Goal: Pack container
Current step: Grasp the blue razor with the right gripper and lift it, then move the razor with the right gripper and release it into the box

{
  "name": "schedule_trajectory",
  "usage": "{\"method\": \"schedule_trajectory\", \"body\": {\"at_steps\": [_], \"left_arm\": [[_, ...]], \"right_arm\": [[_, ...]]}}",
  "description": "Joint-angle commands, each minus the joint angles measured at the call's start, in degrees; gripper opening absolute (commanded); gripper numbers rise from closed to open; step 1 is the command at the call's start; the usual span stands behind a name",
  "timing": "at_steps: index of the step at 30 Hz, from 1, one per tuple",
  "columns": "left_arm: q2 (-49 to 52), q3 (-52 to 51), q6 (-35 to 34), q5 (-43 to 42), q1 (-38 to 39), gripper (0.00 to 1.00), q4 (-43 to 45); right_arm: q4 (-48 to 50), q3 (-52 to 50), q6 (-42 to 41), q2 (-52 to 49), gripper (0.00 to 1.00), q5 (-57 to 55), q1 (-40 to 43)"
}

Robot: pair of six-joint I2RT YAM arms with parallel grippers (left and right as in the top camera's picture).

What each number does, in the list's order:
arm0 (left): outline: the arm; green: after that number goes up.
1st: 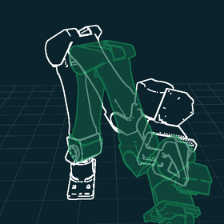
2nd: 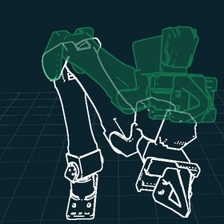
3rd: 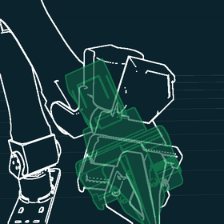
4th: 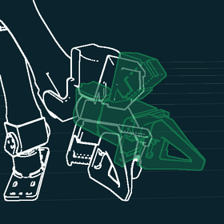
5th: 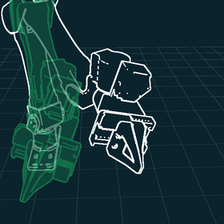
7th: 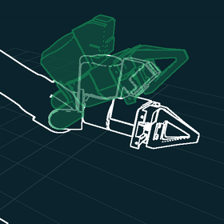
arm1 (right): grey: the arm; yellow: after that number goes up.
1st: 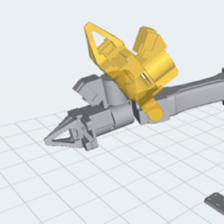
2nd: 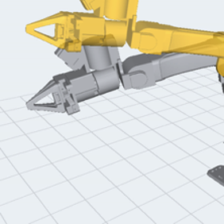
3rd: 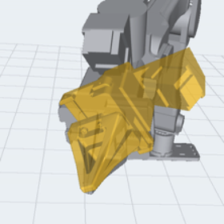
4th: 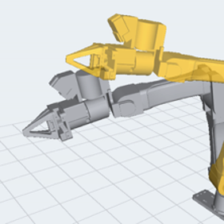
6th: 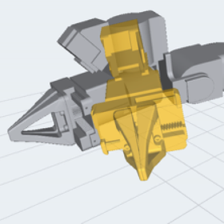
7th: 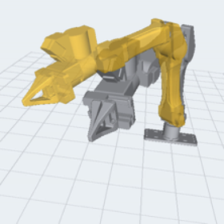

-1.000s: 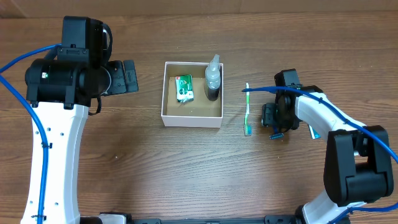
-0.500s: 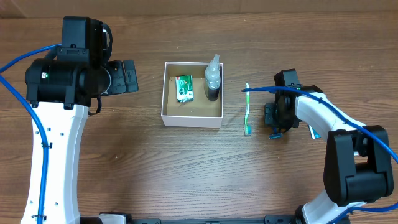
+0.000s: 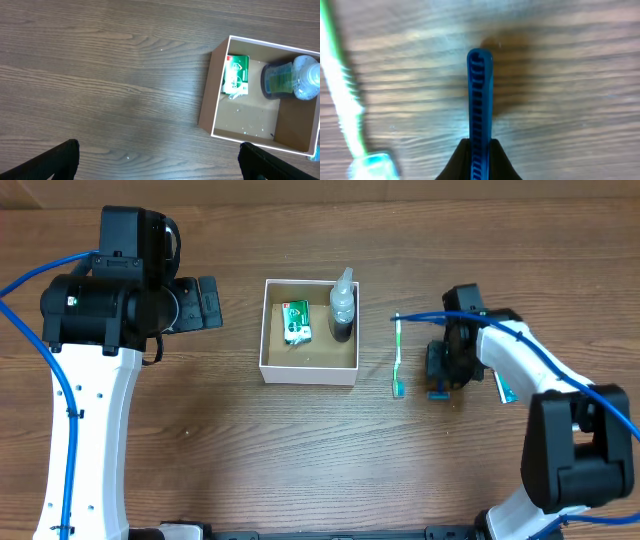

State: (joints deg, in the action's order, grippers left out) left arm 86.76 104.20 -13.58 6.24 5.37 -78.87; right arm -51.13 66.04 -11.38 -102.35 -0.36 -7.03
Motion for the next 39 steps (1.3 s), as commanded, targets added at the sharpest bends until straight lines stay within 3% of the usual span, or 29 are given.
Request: {"method": "schedule_trajectory", "body": {"at_steps": [1,6,10,14,19,28,33,35,39], "left_arm": [[0.24,-0.33,-0.15,-0.26,-0.20,1.00,0.24],[0.24,-0.33,-0.15,-0.24,-0.20,1.00,1.16],[0.24,-0.33,-0.11,0.31,-0.26,1.00,1.20],[0.24,-0.33,2.25,0.20,-4.85,1.00,2.21],[0.24,-0.33,4.83,-12.24,-15.65,1.00,3.74],[0.24,-0.33,5.31,-10.73,-15.45,1.00,2.99],[0.24,-0.33,5.73,-10.71,-15.45,1.00,2.58],[0.24,-0.33,5.90,-10.71,-15.45,1.00,2.58],[0.24,-0.33,5.95,-10.69,-15.45,1.00,1.84]], "right_arm": [[-2.23,8.92,-0.92,9.77,0.04,0.00,-2.27],[-0.22,17.51,-0.90,17.66,0.04,-0.07,-11.93],[6.23,18.93,-0.92,16.72,0.04,-0.22,-20.41],[10.19,18.93,-1.11,12.68,0.04,-0.20,-25.09],[16.74,18.93,0.96,6.91,0.04,-0.02,-30.38],[24.28,18.93,0.46,-6.88,0.10,0.00,-34.91],[24.87,18.88,0.46,-9.07,0.24,0.00,-34.47],[24.90,18.88,0.57,-9.05,0.67,0.02,-34.47],[24.00,19.30,4.33,-6.91,0.65,-0.07,-34.47]]}}
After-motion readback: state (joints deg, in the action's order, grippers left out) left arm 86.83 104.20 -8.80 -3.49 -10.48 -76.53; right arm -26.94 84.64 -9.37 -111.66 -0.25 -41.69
